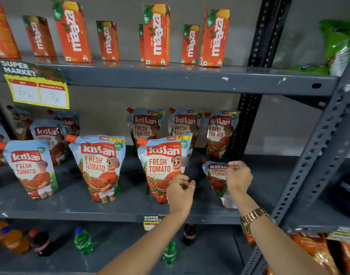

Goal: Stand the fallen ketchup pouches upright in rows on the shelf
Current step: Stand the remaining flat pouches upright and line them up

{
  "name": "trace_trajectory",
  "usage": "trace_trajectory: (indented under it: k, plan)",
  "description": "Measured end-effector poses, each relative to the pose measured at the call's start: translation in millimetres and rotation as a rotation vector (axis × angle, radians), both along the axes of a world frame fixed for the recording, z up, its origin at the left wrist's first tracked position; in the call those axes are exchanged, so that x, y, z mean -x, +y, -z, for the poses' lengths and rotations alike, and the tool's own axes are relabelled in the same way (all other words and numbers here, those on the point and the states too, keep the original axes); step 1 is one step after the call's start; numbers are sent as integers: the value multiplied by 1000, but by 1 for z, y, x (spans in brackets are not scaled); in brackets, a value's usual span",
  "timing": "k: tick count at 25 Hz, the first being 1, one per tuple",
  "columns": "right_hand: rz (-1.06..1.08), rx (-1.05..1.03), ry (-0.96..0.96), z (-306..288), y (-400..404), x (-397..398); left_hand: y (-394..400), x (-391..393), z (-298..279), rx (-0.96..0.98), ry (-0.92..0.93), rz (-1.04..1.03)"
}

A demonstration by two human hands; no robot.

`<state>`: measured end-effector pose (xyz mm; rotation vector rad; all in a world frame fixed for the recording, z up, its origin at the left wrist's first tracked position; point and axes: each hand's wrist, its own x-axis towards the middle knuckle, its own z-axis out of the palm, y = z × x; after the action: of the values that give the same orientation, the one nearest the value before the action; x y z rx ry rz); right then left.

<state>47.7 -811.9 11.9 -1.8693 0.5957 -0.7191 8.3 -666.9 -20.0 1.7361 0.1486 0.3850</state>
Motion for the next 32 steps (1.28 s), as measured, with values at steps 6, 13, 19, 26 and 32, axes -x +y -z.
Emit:
trace_trajectory:
  k: [6, 13, 19, 26, 32]
  plan:
    - [-198, -15, 406, 33, -49, -1, -52, -11, 12, 140, 388, 188]
    - [-311, 73, 568, 23, -66, 12, -80, -24, 4, 373, 641, 317]
    - [-441, 152, 822, 2, -77, 15, -55, -41, -1, 114, 886, 612]
    - [-366, -274, 598, 46, -70, -4, -62, -52, 13, 91, 677, 503]
    - [-214, -340, 234, 31, -67, 6, -83, -43, -7, 113, 428, 465]
